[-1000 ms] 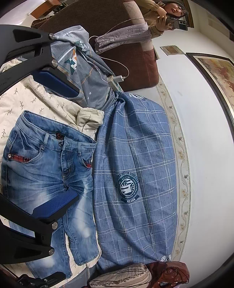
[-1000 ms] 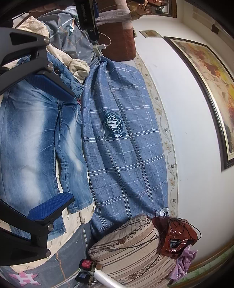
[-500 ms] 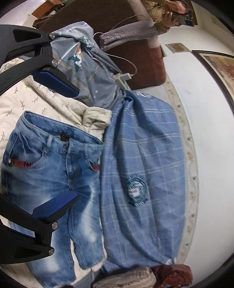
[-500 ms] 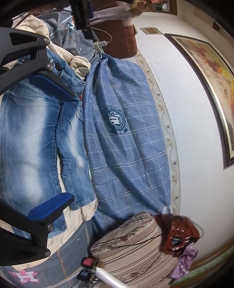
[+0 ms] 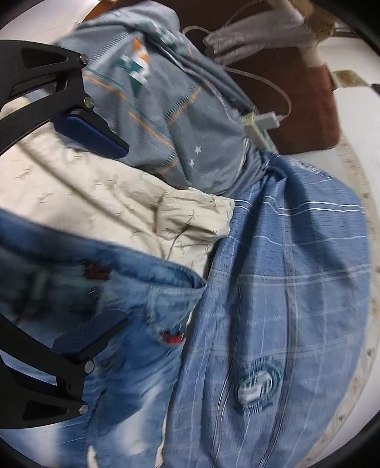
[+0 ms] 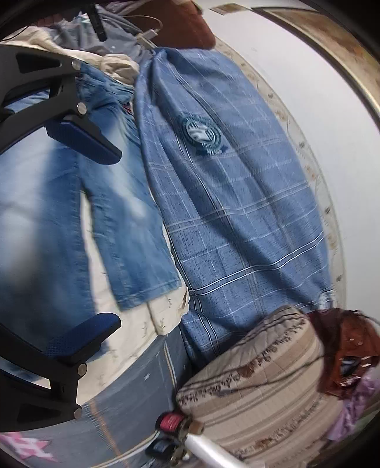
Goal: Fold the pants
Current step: 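Lower both grippers and grasp the jeans at waistband and leg, then lift the jeans with both grippers and flip them over onto the sheet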
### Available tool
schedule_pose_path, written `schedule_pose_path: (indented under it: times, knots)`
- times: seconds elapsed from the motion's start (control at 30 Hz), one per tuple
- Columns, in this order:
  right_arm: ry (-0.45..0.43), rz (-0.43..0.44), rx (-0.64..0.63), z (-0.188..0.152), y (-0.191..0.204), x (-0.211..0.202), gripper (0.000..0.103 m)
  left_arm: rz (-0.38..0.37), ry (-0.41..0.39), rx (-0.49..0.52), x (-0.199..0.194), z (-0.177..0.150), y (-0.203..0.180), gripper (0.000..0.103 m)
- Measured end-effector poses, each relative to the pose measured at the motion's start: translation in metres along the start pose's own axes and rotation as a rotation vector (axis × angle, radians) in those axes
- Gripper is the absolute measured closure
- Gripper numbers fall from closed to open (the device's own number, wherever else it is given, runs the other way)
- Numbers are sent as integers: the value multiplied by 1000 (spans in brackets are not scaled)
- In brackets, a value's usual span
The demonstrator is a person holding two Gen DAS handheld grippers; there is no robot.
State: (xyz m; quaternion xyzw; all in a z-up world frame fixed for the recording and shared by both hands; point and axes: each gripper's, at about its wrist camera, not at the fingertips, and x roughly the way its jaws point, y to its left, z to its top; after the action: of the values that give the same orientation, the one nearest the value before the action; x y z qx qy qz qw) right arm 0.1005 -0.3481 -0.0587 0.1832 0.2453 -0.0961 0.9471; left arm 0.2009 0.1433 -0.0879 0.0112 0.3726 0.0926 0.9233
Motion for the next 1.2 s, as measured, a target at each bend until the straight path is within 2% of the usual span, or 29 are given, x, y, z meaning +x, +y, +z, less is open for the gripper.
schedule_pose_path:
  times: [0.07,0.2,0.33,0.47,0.6,0.63,0.7,0.77,0.83,0.87,0.93,0.97,1.0,1.03,1.1,1.2]
  knots:
    - [31,20,32,15,-8,19,0,19,30,-1,24,19,2,0]
    - [124,35,75,39,-26,69,0,-45,132,24,79,52,-13,0]
    - [189,17,109,59,-49,111,0,-77,215,42,127,68,-37,0]
    - [224,-10,104,76,-65,145,1,-119,240,45,159,78,-60,1]
    - [288,-42,91,83,-74,184,16,-166,243,62,180,86,-82,11]
    - [306,-61,93,83,-77,193,16,-169,255,73,186,87,-88,12]
    - [333,-76,84,80,-80,211,17,-164,268,96,197,86,-98,21]
    - [347,-81,74,78,-79,224,17,-154,277,107,204,85,-103,22]
    - [396,-65,77,72,-77,241,19,-153,282,123,212,82,-108,26]
    - [415,-82,71,69,-74,247,25,-152,281,122,214,81,-109,28]
    - [419,-119,55,65,-69,254,29,-157,284,113,220,79,-109,32]
    - [404,-135,50,65,-67,253,36,-158,287,112,224,83,-108,35]
    - [396,-142,47,65,-66,252,49,-160,285,109,223,81,-107,39]
    - [387,-146,47,65,-64,249,54,-165,281,101,222,81,-106,42]
    - [363,-148,50,67,-62,239,70,-177,269,92,216,83,-101,49]
    - [324,-125,71,69,-57,219,81,-202,262,78,209,86,-95,61]
